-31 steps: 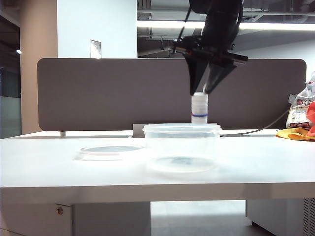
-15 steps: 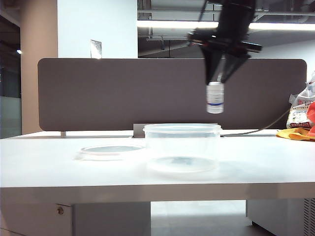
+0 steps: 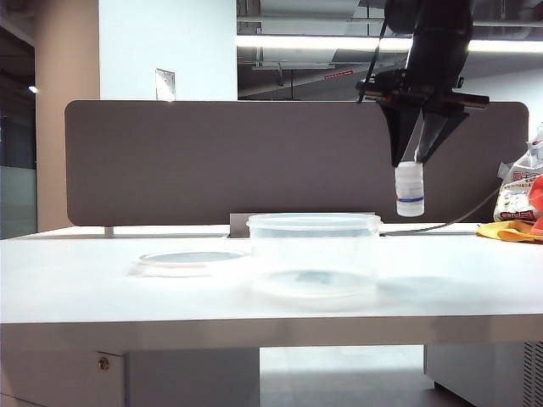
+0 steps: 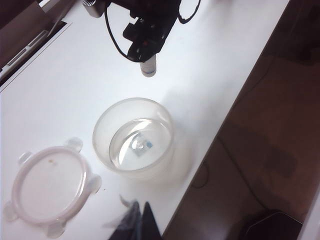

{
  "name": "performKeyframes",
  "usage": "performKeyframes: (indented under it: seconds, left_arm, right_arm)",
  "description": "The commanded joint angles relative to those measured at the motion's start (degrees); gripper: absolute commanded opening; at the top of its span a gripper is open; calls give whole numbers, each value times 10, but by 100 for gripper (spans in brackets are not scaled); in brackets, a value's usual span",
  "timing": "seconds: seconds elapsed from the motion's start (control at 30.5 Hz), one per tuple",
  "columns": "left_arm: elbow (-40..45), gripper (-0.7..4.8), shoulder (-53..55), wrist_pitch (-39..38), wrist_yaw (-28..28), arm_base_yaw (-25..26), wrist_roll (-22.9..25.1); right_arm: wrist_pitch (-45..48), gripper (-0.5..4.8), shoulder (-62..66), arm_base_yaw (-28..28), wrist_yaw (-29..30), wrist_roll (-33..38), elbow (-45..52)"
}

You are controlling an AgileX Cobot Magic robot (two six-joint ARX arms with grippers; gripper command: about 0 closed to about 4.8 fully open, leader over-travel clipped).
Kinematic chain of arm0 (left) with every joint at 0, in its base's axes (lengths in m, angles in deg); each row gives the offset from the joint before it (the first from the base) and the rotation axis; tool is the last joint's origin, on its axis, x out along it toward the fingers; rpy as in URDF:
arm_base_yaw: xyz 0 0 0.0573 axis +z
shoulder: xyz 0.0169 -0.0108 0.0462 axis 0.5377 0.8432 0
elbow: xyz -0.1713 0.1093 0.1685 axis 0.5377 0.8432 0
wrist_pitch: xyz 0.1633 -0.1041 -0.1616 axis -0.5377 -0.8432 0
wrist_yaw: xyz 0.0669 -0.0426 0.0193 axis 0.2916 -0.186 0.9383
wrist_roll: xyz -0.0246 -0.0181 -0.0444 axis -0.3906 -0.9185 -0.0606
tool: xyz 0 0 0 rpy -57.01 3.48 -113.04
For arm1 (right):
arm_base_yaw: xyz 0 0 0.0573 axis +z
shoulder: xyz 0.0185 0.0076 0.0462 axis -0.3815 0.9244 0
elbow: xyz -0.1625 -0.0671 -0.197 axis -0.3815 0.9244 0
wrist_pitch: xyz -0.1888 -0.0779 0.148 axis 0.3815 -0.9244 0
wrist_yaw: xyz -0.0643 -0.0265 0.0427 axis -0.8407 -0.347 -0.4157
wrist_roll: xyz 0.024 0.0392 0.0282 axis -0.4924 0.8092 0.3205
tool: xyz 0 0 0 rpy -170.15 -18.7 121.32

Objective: Remove the lid of the round box, pick up the small white medicine bottle inside, and place it on the table.

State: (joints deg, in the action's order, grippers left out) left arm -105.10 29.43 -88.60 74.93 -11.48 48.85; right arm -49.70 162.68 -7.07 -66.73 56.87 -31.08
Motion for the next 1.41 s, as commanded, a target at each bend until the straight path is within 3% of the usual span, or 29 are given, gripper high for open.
performKeyframes:
  seconds: [0.03, 1.41]
  left_arm:
    - [-1, -6, 0, -2, -4, 0, -2]
    - [-1, -6, 17, 9, -4, 0, 0]
  right_arm:
    - [-1, 85, 12, 0, 1, 3, 1]
    - [30, 86, 84, -12, 41, 3, 2]
